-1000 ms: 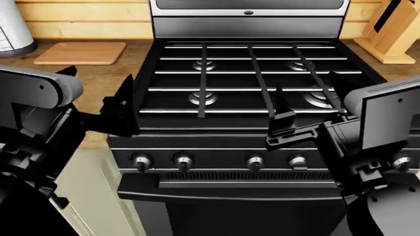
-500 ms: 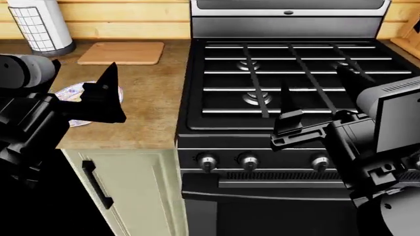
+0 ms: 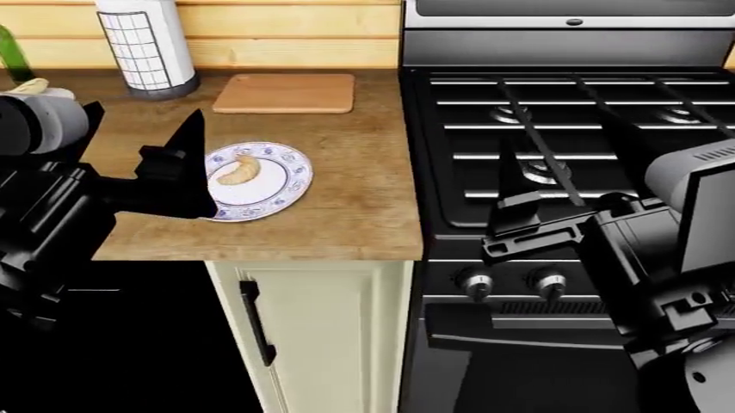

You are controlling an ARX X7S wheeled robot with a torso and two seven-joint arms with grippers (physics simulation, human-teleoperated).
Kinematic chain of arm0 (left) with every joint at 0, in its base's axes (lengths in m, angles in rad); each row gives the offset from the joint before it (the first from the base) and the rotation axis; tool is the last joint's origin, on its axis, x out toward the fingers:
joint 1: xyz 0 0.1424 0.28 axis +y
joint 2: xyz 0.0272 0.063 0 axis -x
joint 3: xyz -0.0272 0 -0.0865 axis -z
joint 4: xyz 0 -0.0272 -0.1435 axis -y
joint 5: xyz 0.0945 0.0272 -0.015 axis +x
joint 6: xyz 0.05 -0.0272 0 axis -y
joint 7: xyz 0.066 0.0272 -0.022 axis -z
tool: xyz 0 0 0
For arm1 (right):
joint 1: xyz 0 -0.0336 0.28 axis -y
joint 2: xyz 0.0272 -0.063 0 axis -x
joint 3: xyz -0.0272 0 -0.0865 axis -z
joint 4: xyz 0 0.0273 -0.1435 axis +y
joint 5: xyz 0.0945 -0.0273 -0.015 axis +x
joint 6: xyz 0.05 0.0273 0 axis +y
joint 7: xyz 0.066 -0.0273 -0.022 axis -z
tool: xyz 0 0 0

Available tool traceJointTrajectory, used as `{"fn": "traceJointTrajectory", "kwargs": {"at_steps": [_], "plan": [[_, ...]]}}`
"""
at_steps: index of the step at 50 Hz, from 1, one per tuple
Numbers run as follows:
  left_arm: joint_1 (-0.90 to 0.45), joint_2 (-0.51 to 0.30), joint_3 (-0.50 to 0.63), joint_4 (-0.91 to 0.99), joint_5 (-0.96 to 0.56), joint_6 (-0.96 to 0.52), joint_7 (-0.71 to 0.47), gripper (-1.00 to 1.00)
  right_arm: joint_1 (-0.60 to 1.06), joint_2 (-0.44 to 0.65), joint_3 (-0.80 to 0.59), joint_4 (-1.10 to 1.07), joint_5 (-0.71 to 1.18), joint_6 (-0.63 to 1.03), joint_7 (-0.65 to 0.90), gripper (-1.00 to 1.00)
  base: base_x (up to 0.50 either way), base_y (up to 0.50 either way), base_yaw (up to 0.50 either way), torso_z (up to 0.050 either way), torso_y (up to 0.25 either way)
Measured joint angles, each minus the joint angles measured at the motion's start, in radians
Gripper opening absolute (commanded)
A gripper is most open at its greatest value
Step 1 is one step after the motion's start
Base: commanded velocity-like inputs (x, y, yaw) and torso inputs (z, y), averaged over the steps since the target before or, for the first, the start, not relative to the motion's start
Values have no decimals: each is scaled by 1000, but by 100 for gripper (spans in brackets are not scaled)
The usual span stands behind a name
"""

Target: From the different types of pastries on the counter, select a croissant and place it on the cutting board. Then retrieve a jar of jam from the cabinet and place it alongside the croissant on the cutting board.

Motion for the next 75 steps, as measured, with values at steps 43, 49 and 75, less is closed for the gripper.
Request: {"fn": "traceJointTrajectory", "kwargs": {"at_steps": [43,49,75], "plan": [[-29,-46,51,-19,-105,42,-98,100,3,105,86,23,306,-50,188,100,12,500,0,0,0],[-31,-52,58,-21,-115,50,-107,100,2,114,88,26,324,-56,203,100,10,500,0,0,0],[-58,-75,105,-38,-152,74,-149,100,-15,115,129,61,414,-89,276,100,9,103,-173,0,0]]}}
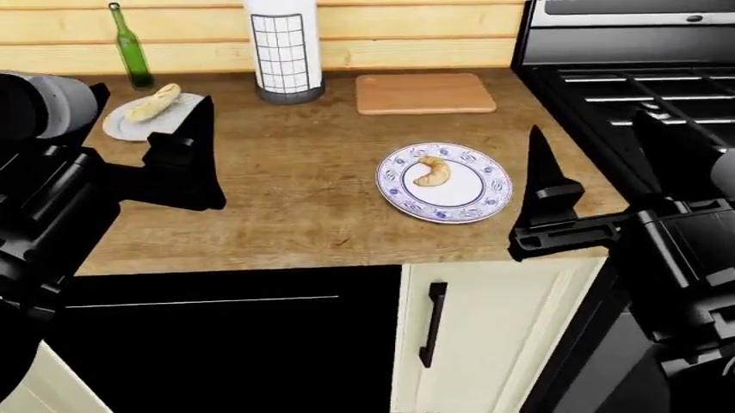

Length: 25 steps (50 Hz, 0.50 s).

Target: From the different types of pastries on the counter, select a croissant and place it on the cutting board. Then retrieve a jar of jam from the cabinet and place it alongside the croissant on the cutting board.

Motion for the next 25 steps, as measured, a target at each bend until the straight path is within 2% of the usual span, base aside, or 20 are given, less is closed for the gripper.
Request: {"fn": "traceJointTrajectory", "kwargs": {"at_steps": [6,10,25], "plan": [[-11,-4,15,-5,-8,3,-10,100,9,9,-1,9,28,15,24,100,0,0,-451,0,0],[-22,-8,24,-9,-21,4,-22,100,31,19,-2,16,65,38,50,100,40,-4,-37,0,0],[-68,-51,31,-29,-106,3,-88,100,178,59,-40,76,261,121,167,100,486,-44,0,0,0]]}}
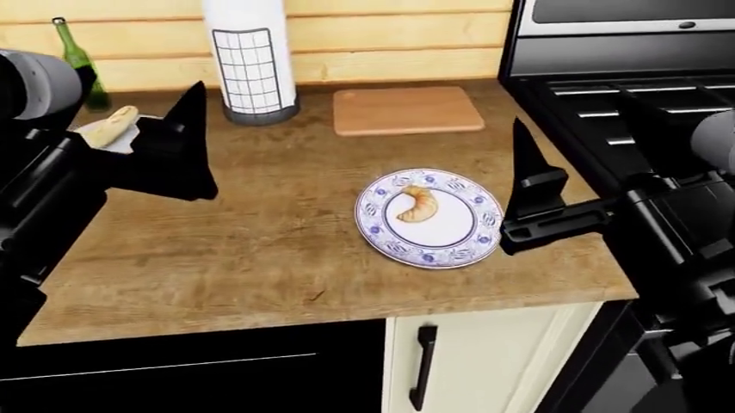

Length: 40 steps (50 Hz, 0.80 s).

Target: From the different types of pastries on the counter, select a croissant and place it on the cutting board. Then retrieve a jar of jam from the cabinet and place it alongside the croissant on the cutting board.

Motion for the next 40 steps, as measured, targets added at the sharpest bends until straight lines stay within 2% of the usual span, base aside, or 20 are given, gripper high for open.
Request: {"fn": "traceJointTrajectory", "kwargs": {"at_steps": [16,18,22,33,40], "plan": [[-93,-102,38,-89,-214,24,-165,100,203,57,-94,126,297,-2,209,100,419,23,0,0,0],[-102,-114,43,-97,-232,26,-179,100,222,63,-105,139,327,-9,230,100,189,-17,500,0,8],[-120,-135,52,-109,-261,31,-199,100,255,76,-124,162,376,-21,265,100,182,-12,500,0,0],[-163,-173,80,-129,-315,46,-237,100,332,113,-168,212,477,-57,341,100,42,63,0,0,0],[-177,-186,92,-132,-330,54,-245,100,357,128,-182,224,507,-71,361,100,406,-21,0,0,0]]}}
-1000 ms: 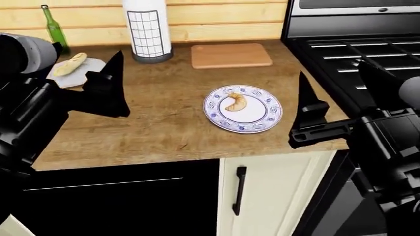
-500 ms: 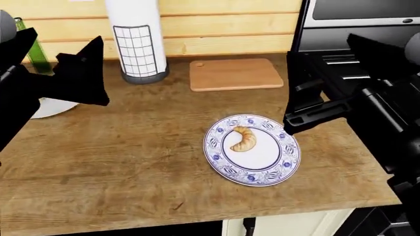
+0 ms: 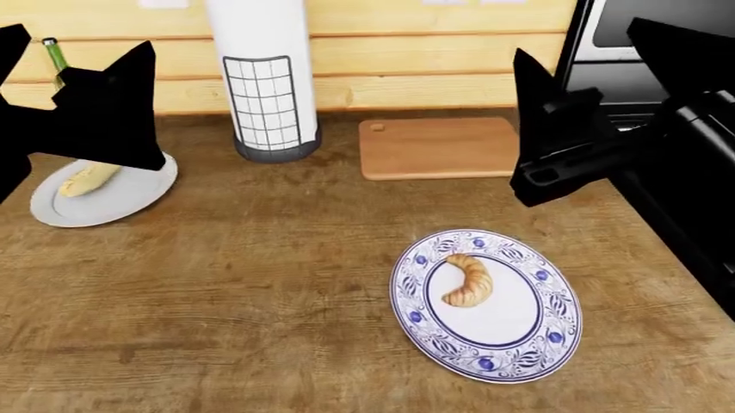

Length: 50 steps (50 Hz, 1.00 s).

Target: From the different types of pastries on the counter, select a croissant and place it on the cutting board. Then retrieve a jar of jam from the cabinet and place it alongside the croissant on the cutting board.

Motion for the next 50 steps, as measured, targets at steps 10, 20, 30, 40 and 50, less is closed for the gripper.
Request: {"fn": "traceJointTrajectory", "kwargs": {"at_steps": [10,20,30,40,50], "plan": [[-2,-11,7,-1,-7,9,2,100,13,12,-12,4,16,-11,8,100,373,53,0,0,0],[-1,-22,11,0,-6,17,5,100,26,25,-26,4,30,-19,15,100,90,224,0,0,1],[-2,-29,19,3,-8,26,7,100,38,44,-36,7,44,-29,25,100,135,-7,0,0,0],[-3,-35,27,5,-11,35,8,100,42,59,-41,8,55,-41,33,100,82,-4,0,0,1],[-6,-42,36,8,-18,46,5,100,41,70,-42,7,59,-51,33,100,216,-11,0,0,0]]}}
